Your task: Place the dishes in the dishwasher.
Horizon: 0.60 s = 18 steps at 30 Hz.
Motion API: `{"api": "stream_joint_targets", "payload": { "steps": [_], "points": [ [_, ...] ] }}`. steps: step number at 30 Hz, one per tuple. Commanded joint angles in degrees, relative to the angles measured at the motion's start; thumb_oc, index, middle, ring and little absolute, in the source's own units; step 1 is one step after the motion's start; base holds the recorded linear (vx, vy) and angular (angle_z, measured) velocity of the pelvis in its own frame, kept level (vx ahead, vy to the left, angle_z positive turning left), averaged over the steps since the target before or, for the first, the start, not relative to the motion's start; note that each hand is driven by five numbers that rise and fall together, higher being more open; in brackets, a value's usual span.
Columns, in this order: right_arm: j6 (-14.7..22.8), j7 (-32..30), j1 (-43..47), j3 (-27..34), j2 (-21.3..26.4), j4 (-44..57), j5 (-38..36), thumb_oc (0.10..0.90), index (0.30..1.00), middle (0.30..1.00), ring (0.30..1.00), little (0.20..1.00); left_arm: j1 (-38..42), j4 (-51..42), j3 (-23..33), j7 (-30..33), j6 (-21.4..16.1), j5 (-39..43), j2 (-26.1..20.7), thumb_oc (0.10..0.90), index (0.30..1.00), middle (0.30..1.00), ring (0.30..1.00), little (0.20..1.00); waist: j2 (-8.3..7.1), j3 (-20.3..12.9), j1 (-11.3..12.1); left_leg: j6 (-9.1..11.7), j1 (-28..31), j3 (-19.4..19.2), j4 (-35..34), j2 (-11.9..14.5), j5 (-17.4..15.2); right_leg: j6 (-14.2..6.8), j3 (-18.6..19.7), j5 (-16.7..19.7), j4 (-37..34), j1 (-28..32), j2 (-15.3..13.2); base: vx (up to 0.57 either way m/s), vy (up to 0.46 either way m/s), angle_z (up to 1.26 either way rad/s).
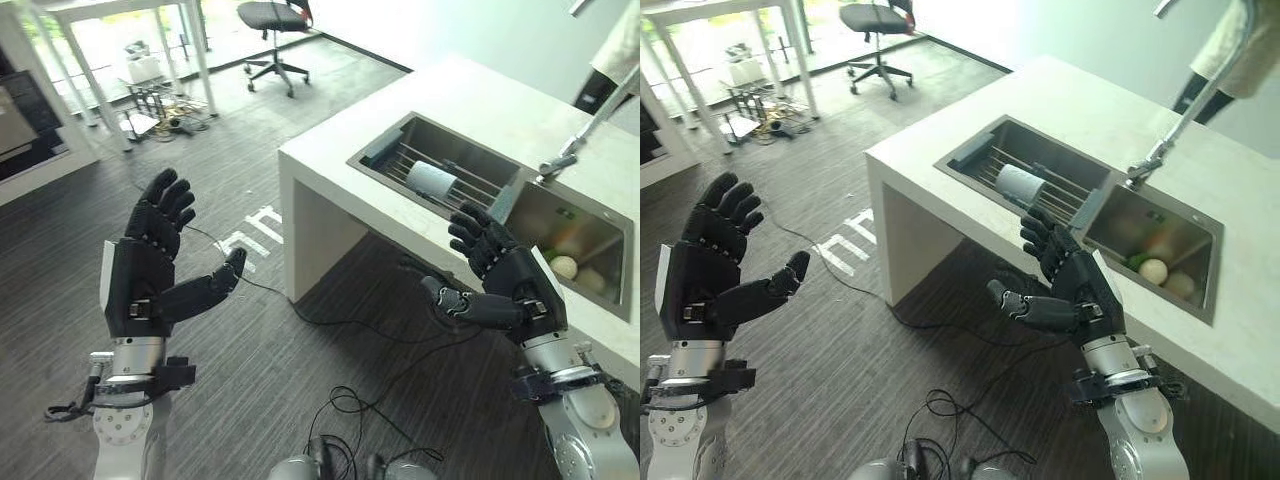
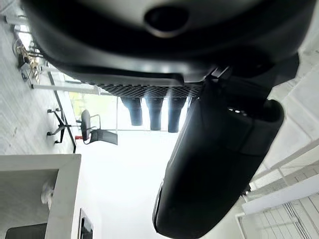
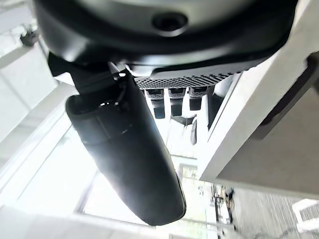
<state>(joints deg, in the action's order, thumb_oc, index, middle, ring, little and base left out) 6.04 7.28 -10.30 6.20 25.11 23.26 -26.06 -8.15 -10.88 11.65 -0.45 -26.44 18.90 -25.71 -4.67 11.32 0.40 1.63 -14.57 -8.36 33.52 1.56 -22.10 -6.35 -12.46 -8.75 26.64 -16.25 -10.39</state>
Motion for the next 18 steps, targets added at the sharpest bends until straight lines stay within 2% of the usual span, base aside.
{"api": "stream_joint_targets", "payload": {
  "steps": [1, 4, 6, 9, 11, 12, 13, 15, 16, 18],
  "points": [
    [7.53, -2.01, 5.59, 3.40, 0.20, 1.17, -3.86, 0.800, 0.900, 0.900, 0.900, 0.900, 3.95, -8.77, -0.84, 2.19, -6.53, -3.68, -1.76, 0.800, 0.900, 0.900, 0.900, 0.900, 1.30, -2.53, -1.17, -1.79, 8.29, -2.08, -16.33, -1.26, 7.71, -2.05, -5.18, 5.04, -9.45, 1.98, 2.80, 0.25, -0.213, -0.62],
    [8.42, -2.91, 5.05, 3.25, -0.24, 0.15, -3.88, 0.800, 0.900, 0.900, 0.900, 0.900, 3.93, -8.35, -1.22, 1.78, -6.87, -3.27, -1.70, 0.800, 0.900, 0.900, 0.900, 0.900, 1.74, -2.95, -1.97, -2.31, 10.65, -2.90, -16.33, -1.39, 5.75, -1.83, -4.42, 4.50, -9.45, 2.40, 3.44, 0.26, -0.208, -0.05],
    [8.54, -3.93, 5.81, 3.11, -0.26, -0.38, -3.17, 0.800, 0.900, 0.900, 0.900, 0.900, 4.75, -8.24, -2.41, 1.67, -6.40, -2.24, -1.47, 0.800, 0.900, 0.900, 0.900, 0.900, 2.24, -3.60, -2.33, -2.41, 12.49, -4.24, -16.33, -1.21, 4.75, -1.04, -5.30, 3.37, -9.45, 3.82, 3.44, 0.25, -0.227, 0.20],
    [8.10, -4.72, 6.24, 2.96, -0.17, -0.05, -2.16, 0.800, 0.900, 0.900, 0.900, 0.900, 5.55, -8.35, -3.47, 2.07, -6.00, -1.50, -1.05, 0.800, 0.900, 0.900, 0.900, 0.900, 2.77, -4.10, -2.68, -2.23, 14.35, -4.94, -16.33, -1.77, 4.31, -0.44, -5.58, 2.55, -9.45, 4.73, 3.56, 0.21, -0.158, 0.26],
    [7.92, -5.00, 6.09, 3.32, 0.10, 0.22, -1.81, 0.800, 0.900, 0.900, 0.900, 0.900, 5.90, -8.67, -3.89, 2.29, -5.77, -0.26, -0.58, 0.800, 0.900, 0.900, 0.900, 0.900, 3.11, -4.40, -3.11, -1.22, 16.67, -5.79, -16.33, -2.06, 4.79, 0.44, -5.92, 2.03, -9.45, 5.50, 3.43, 0.21, -0.154, -0.06],
    [8.03, -5.56, 5.68, 3.67, 0.47, 0.49, -0.90, 0.800, 0.900, 0.900, 0.900, 0.900, 6.02, -8.90, -4.47, 2.58, -6.03, 0.58, 0.14, 0.800, 0.900, 0.900, 0.900, 0.900, 2.90, -4.27, -3.17, 1.25, 18.30, -6.68, -16.33, -1.96, 12.66, 1.82, -5.55, 1.19, -9.45, 6.69, 3.00, 0.19, -0.160, -0.27],
    [8.00, -5.70, 5.71, 3.96, 0.79, 0.55, -0.80, 0.800, 0.900, 0.900, 0.900, 0.900, 5.99, -9.12, -4.69, 2.72, -6.27, 0.77, 0.48, 0.800, 0.900, 0.900, 0.900, 0.900, 2.21, -4.02, -2.95, 2.29, 18.99, -7.16, -16.33, -2.70, 16.20, 2.41, -5.07, 0.70, -9.45, 7.25, 2.28, 0.20, -0.147, -0.26],
    [7.99, -5.71, 5.70, 3.97, 0.81, 0.55, -0.80, 0.800, 0.900, 0.900, 0.900, 0.900, 5.99, -9.12, -4.70, 2.72, -6.27, 0.77, 0.50, 0.800, 0.900, 0.900, 0.900, 0.900, 2.27, -3.89, -2.95, 2.33, 19.18, -7.14, -16.33, -2.64, 16.13, 2.41, -5.10, 0.65, -9.45, 7.44, 2.35, 0.19, -0.017, -0.27],
    [7.08, -5.72, 7.04, 4.81, 1.92, 0.11, -0.38, 0.800, 0.900, 0.900, 0.900, 0.900, 5.29, -9.88, -4.32, 4.15, -7.50, 0.85, 1.72, 0.800, 0.900, 0.900, 0.900, 0.900, 1.60, -2.46, -3.00, 1.91, 14.84, -4.70, -15.26, -0.89, 16.48, 2.78, -0.88, -1.03, -9.45, 9.85, 2.78, 0.34, 0.062, -0.12],
    [6.68, -5.37, 7.50, 5.17, 2.22, -0.20, -1.04, 0.800, 0.900, 0.900, 0.900, 0.900, 4.62, -10.03, -3.60, 4.10, -8.01, 1.45, 1.69, 0.800, 0.900, 0.900, 0.900, 0.900, 2.30, -2.15, -2.80, 1.60, 13.73, -3.96, -16.33, 0.36, 14.41, 2.50, 1.32, -1.14, -9.45, 9.59, 4.22, 0.28, 0.155, -0.42]
  ]
}}
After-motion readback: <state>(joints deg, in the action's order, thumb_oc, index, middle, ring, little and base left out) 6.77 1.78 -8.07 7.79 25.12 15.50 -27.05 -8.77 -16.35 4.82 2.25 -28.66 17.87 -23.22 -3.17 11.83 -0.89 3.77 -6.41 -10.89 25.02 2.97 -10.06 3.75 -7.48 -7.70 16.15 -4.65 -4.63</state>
